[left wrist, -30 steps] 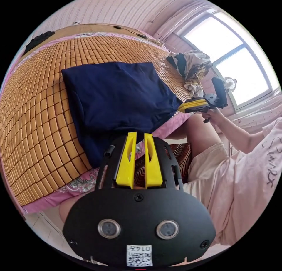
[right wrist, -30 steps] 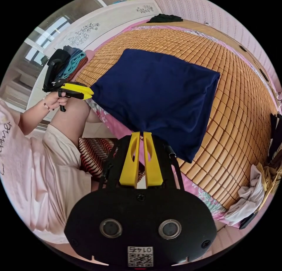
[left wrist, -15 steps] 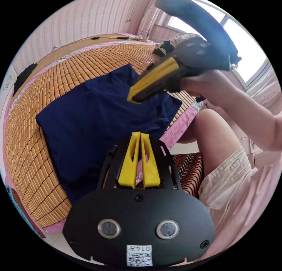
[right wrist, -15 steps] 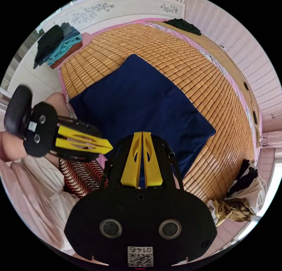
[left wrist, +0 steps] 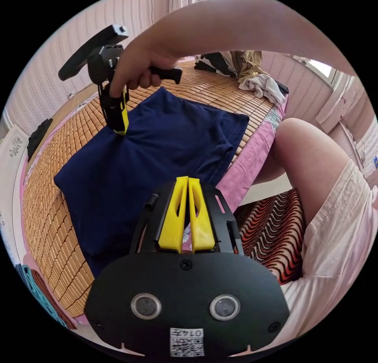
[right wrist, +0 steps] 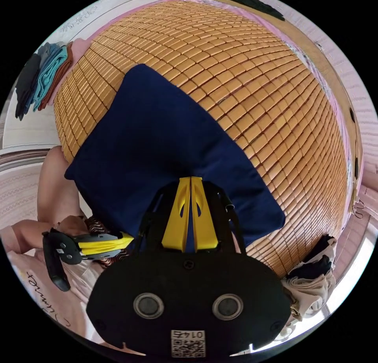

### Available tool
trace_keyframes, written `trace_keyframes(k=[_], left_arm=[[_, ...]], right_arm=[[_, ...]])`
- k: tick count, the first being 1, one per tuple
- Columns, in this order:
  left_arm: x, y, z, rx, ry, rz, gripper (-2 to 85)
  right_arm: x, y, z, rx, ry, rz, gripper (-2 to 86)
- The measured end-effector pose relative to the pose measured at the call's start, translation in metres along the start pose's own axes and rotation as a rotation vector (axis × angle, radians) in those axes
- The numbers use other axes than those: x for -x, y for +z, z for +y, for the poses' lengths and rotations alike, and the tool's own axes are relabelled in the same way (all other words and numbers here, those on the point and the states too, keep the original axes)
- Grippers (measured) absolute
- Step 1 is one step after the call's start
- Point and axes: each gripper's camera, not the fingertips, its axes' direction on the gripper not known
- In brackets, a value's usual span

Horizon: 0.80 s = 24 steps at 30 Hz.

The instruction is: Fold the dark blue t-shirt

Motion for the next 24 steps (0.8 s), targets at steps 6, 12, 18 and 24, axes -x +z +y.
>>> trace_keyframes(k=[6, 12, 18, 24], left_arm=[[0.009, 0.015, 0.007, -0.011, -0.109, 0.113, -1.0], [0.003, 0.026, 0.012, -0.040, -0.118, 0.121, -0.9], [-0.010, 0.025, 0.013, -0.063, -0.097, 0.045, 1.8], [-0.013, 0.013, 0.001, -0.163, -0.104, 0.092, 11.1]], right_arm=[[-0.009, 0.015, -0.043, 0.197, -0.112, -0.012, -0.5], [-0.016, 0.048, -0.043, 0.145, -0.016, 0.165, -0.5], [-0.037, 0.038, 0.064, -0.181, 0.082, -0.021, -0.4], [-0.072, 0.098, 0.274, -0.275, 0.394, -0.154, 0.7]])
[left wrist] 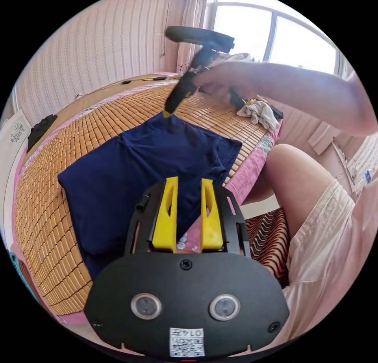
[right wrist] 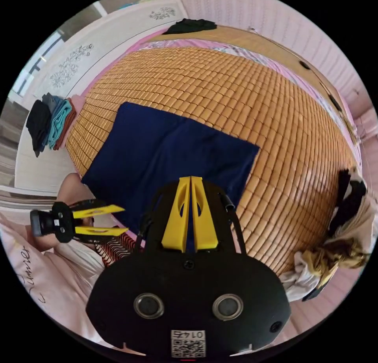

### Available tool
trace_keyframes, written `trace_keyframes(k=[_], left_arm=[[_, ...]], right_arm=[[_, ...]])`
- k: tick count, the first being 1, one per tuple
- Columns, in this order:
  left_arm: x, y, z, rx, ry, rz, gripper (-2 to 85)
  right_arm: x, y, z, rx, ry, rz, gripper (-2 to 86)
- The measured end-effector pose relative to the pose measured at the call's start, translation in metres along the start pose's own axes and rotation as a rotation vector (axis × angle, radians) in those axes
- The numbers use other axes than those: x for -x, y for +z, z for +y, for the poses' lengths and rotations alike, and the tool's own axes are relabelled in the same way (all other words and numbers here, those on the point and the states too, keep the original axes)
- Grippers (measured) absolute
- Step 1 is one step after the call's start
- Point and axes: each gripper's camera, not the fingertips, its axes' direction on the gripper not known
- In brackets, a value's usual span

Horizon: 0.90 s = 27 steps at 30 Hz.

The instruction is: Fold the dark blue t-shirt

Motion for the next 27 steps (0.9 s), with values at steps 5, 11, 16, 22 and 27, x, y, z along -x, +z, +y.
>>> trace_keyframes(k=[5, 11, 16, 22, 27], left_arm=[[-0.022, 0.022, -0.023, 0.055, 0.043, 0.020, 17.2], [-0.054, 0.053, -0.056, 0.070, 0.178, 0.050, 18.1], [-0.058, 0.076, -0.075, 0.112, 0.189, 0.062, 20.0], [-0.059, 0.093, -0.098, 0.135, 0.164, 0.103, 14.9], [-0.053, 0.091, -0.103, 0.146, 0.121, 0.106, 2.8]], right_arm=[[-0.068, 0.033, 0.131, -0.059, 0.261, -0.076, 5.9], [-0.119, 0.083, 0.192, -0.064, 0.349, -0.207, 5.3], [-0.152, 0.093, 0.230, -0.196, 0.332, -0.338, 1.9], [-0.194, 0.117, 0.271, -0.298, 0.326, -0.563, 1.4], [-0.225, 0.141, 0.313, -0.391, 0.331, -0.623, 2.5]])
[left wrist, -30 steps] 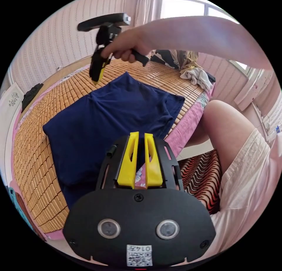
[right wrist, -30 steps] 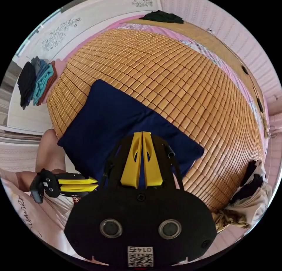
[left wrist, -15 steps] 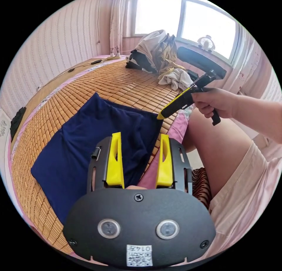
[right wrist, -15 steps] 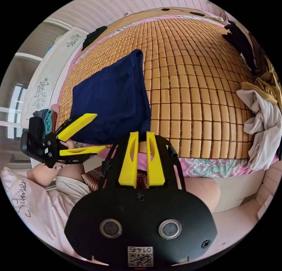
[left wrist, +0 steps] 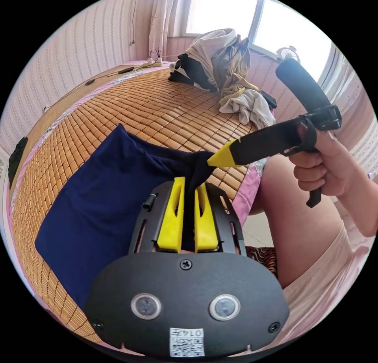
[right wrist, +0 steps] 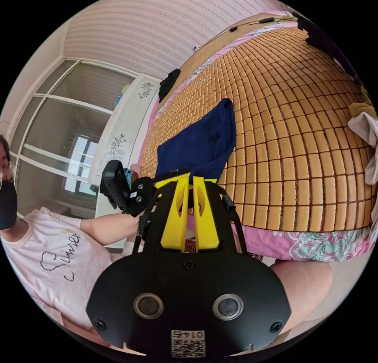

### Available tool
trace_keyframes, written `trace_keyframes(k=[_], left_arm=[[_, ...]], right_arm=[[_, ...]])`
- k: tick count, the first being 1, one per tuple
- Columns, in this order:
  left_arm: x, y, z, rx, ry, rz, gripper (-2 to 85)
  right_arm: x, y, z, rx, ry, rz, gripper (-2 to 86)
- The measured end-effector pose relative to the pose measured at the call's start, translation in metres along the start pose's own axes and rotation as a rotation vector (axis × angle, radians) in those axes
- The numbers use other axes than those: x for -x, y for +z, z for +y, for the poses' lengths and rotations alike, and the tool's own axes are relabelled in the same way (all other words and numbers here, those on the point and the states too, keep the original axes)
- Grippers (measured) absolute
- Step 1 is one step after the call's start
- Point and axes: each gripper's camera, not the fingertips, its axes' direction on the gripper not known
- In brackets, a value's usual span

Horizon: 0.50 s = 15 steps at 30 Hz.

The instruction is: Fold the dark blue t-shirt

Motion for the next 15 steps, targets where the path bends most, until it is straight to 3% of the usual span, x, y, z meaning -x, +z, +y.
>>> trace_keyframes(k=[11, 15], left_arm=[[-0.028, -0.054, 0.050, -0.001, 0.136, 0.113, 0.2], [-0.035, -0.071, 0.070, 0.033, 0.209, 0.142, 0.1]], right_arm=[[-0.131, -0.006, 0.062, -0.167, 0.277, -0.074, 14.0], [-0.141, 0.004, 0.067, -0.189, 0.221, 0.004, 13.4]])
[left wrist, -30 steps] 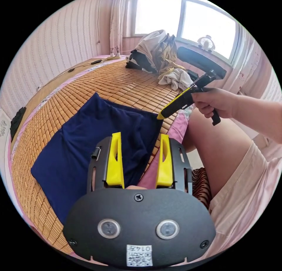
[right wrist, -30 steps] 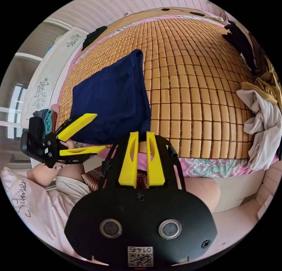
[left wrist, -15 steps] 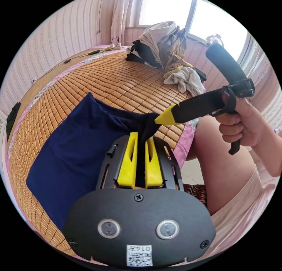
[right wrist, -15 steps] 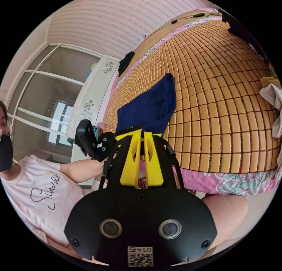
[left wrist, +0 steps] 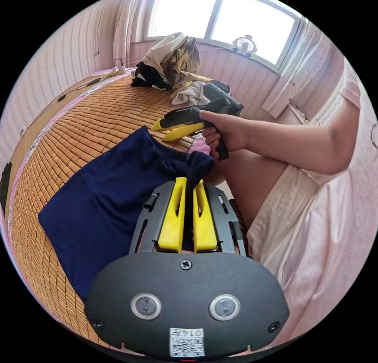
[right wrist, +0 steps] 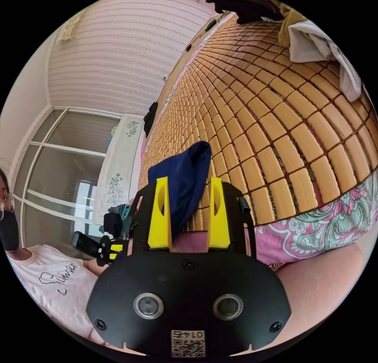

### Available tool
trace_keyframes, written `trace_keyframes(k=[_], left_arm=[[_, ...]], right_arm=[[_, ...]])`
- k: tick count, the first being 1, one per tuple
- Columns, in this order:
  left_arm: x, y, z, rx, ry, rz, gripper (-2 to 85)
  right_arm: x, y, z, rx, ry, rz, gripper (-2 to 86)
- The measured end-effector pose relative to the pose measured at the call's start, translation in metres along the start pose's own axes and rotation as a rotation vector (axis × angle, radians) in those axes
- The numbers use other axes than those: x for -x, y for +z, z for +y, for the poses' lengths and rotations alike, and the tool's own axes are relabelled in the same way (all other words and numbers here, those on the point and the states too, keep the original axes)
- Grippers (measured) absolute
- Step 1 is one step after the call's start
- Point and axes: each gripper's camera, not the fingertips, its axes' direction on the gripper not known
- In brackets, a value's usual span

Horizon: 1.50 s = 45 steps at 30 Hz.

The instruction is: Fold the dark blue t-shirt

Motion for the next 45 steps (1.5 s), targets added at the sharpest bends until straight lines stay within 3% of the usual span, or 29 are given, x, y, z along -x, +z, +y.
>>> trace_keyframes(k=[6, 13, 20, 25, 29, 35, 39, 45], left_arm=[[-0.001, -0.014, 0.018, 0.012, -0.024, 0.011, 0.1], [0.002, -0.031, 0.022, -0.035, -0.054, -0.006, 0.1], [0.001, -0.054, 0.004, -0.257, -0.096, 0.116, 0.0], [0.023, -0.070, 0.000, -0.410, -0.226, 0.236, -0.2], [0.051, -0.086, 0.025, -0.445, -0.370, 0.211, -0.3], [0.088, -0.086, 0.063, -0.321, -0.556, 0.046, 1.0], [0.116, -0.086, 0.080, -0.264, -0.695, 0.003, 3.0], [0.146, -0.099, 0.103, -0.151, -0.856, 0.034, 4.1]], right_arm=[[-0.033, -0.003, 0.005, -0.010, 0.068, -0.016, 4.6], [-0.043, -0.023, 0.008, -0.047, 0.041, -0.109, 1.2], [-0.010, -0.110, 0.008, -0.235, -0.055, -0.136, 0.7], [0.045, -0.149, -0.012, -0.289, -0.144, 0.000, 0.7], [0.111, -0.098, -0.044, -0.187, -0.280, 0.086, 0.7], [0.163, 0.039, -0.085, 0.049, -0.298, 0.254, 0.8], [0.194, 0.101, -0.104, 0.095, -0.271, 0.350, 0.9], [0.245, 0.116, -0.125, 0.097, -0.401, 0.475, 1.2]])
